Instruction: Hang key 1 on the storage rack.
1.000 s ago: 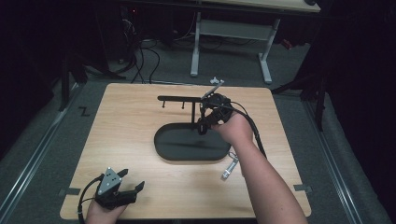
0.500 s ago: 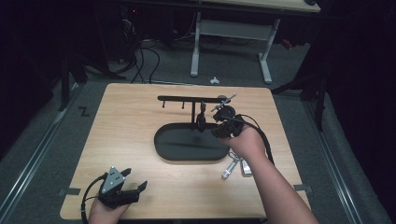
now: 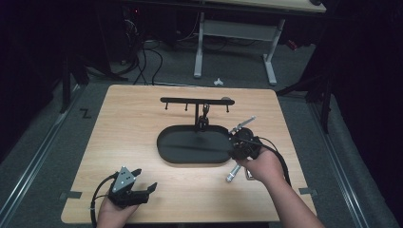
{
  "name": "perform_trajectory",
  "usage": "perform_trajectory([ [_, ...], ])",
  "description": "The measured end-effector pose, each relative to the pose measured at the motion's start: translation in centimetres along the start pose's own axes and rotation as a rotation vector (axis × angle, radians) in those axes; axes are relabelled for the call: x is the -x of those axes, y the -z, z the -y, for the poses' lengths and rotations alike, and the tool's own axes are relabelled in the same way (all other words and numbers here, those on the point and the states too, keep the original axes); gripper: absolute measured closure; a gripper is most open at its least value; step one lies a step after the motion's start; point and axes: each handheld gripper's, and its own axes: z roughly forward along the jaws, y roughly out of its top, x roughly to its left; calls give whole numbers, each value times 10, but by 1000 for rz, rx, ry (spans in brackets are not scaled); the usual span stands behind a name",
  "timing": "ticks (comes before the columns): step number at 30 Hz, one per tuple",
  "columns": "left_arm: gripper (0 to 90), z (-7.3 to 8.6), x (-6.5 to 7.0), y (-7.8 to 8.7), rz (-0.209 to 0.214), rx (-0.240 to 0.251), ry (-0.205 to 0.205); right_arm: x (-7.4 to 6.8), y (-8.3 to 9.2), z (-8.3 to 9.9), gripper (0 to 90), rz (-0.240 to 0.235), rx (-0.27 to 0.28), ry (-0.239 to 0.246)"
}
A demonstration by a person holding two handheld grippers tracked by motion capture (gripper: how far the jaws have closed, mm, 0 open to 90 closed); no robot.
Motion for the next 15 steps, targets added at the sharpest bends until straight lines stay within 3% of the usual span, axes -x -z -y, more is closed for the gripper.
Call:
perform_trajectory([
  [7, 215, -1, 1, -3, 5, -10, -8, 0, -25, 25, 672, -11, -49, -29],
  [10, 215, 0, 1, -3, 4, -11, -10, -2, -40, 30, 700, -30, -70, -30],
  [15, 215, 0, 0, -2, 1, -10, -6, -5, -57, 32, 722, -19, -91, -19],
])
